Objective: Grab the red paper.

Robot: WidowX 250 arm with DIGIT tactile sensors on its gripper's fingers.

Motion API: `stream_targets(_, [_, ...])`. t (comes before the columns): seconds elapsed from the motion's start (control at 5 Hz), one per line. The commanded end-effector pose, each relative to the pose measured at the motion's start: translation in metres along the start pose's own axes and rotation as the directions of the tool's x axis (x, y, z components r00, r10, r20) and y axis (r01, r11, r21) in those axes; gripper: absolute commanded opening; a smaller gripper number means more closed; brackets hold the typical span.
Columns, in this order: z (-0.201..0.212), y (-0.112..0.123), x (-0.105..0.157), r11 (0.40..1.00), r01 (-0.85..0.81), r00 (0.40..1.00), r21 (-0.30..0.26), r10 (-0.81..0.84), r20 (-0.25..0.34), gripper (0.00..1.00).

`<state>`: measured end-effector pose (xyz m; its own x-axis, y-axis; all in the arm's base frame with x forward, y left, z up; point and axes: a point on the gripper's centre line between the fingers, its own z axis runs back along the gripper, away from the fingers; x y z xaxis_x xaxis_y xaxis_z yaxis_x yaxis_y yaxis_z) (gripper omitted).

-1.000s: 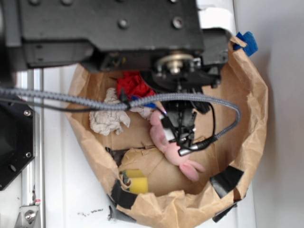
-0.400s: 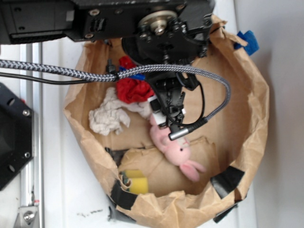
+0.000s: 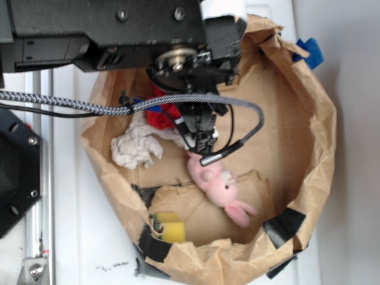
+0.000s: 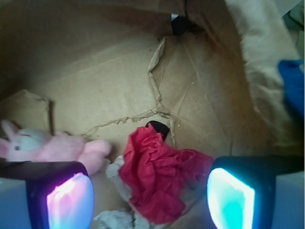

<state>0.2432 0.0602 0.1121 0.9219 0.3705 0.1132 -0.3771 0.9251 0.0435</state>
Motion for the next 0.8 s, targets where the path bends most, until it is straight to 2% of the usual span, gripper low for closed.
stream_targets(0.0, [-0.002,0.008,0.014,0.999,0.024,0.999,-0.025,-0.024,0.028,1.0])
stream_targets(0.2, [-0.001,0.016,0.015,0.998,0.039,0.999,-0.047,-0.039,-0.016,1.0])
stream_targets(0.4, [-0.001,0.019,0.009,0.996,0.072,0.997,-0.055,-0.073,-0.015,1.0])
stream_targets(0.6, [-0.009,0.018,0.009,0.996,0.06,0.997,-0.064,-0.063,-0.044,1.0])
